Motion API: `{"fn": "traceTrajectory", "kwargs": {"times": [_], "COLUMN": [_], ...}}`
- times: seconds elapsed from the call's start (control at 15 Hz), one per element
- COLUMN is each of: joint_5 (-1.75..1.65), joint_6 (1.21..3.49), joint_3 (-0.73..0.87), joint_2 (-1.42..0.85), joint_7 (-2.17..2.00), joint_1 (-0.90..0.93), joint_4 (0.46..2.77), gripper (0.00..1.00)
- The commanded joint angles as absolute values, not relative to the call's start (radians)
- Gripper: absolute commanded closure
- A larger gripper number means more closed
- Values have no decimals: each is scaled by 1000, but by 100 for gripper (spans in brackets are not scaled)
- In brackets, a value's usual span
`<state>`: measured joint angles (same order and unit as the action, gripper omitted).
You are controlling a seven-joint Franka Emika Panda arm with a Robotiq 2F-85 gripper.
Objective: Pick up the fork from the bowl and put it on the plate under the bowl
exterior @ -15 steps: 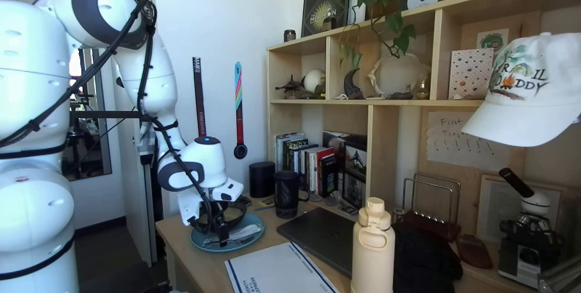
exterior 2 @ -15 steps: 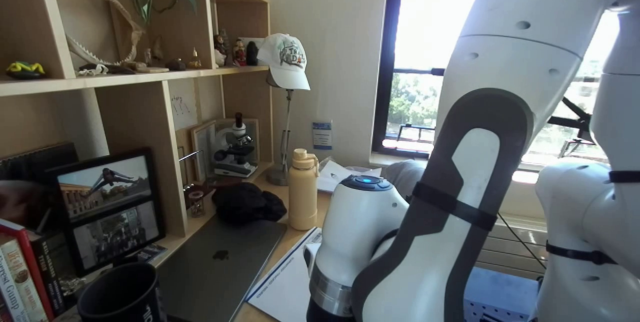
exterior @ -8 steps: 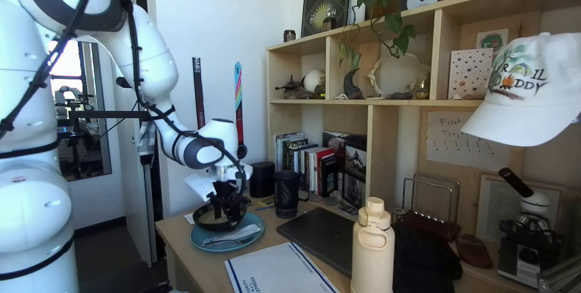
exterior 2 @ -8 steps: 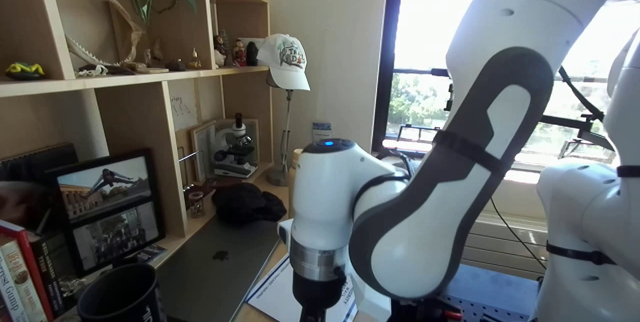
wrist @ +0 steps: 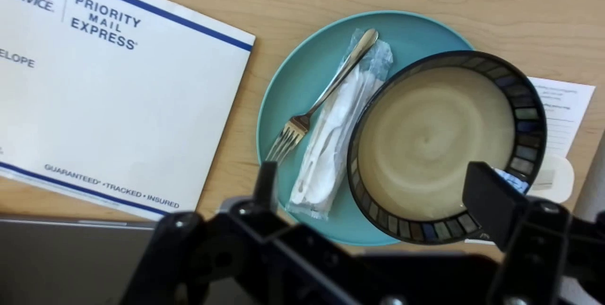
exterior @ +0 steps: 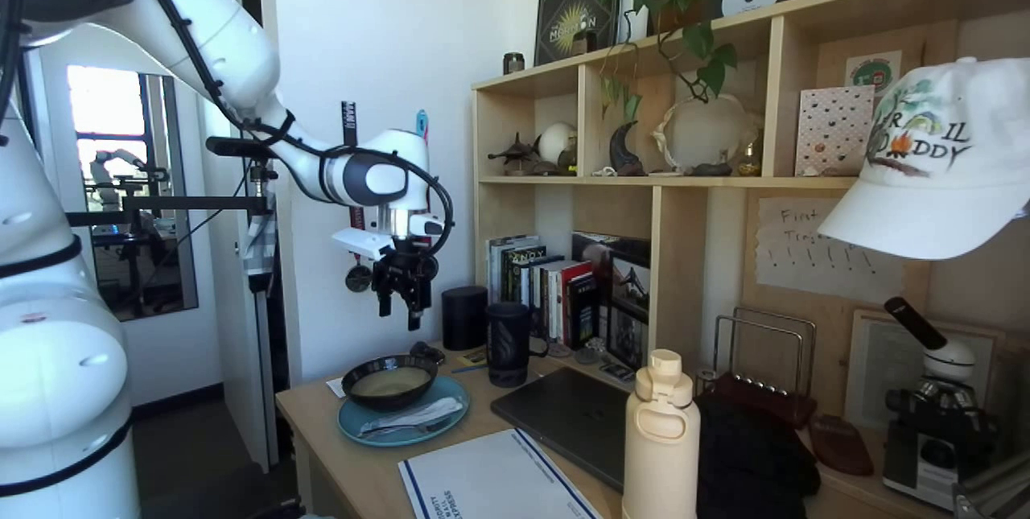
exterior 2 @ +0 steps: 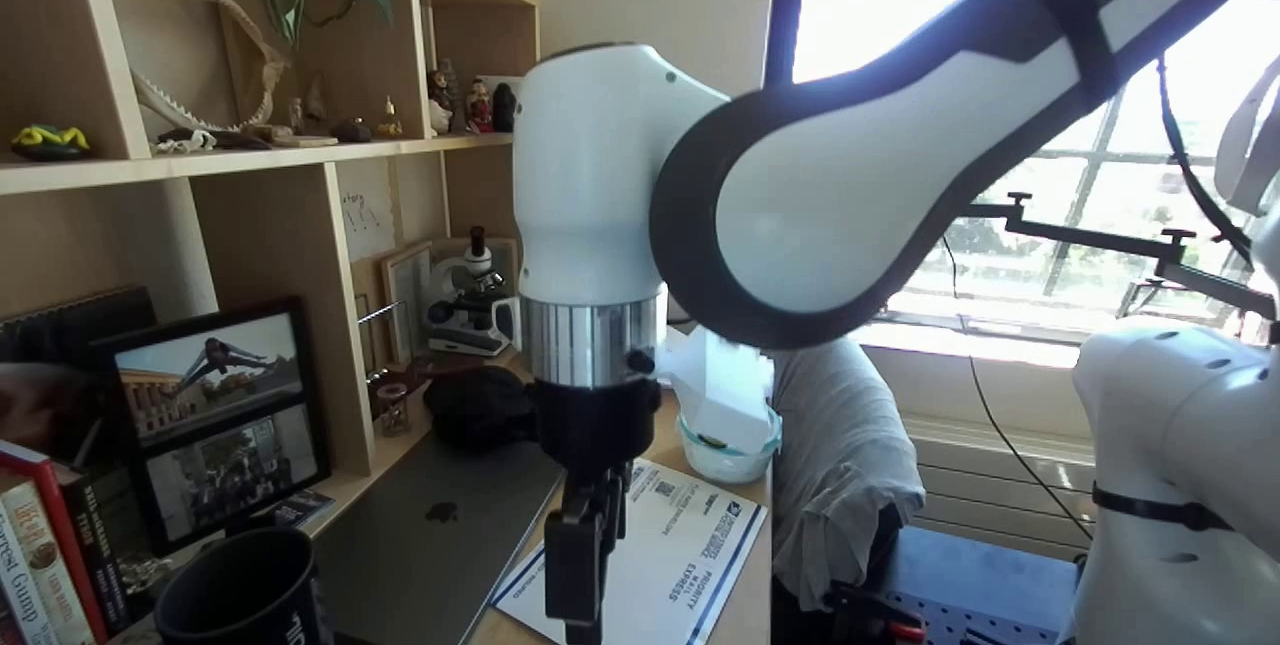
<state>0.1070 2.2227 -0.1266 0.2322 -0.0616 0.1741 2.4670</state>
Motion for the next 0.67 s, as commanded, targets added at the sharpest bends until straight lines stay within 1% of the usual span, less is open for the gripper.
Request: {"fn": "traceTrajectory", "kwargs": {"times": [0.0, 0.27, 0.33, 0.6], "joint_5": [77, 61, 85, 84], "joint_6": [2067, 1974, 2028, 2006], "joint_3": [-138, -142, -137, -140], "joint_2": [297, 310, 306, 307], "joint_7": [-58, -59, -60, -60], "joint_1": [166, 166, 165, 166], "joint_4": [2399, 2338, 2369, 2352], "gripper": [0, 0, 0, 0]}}
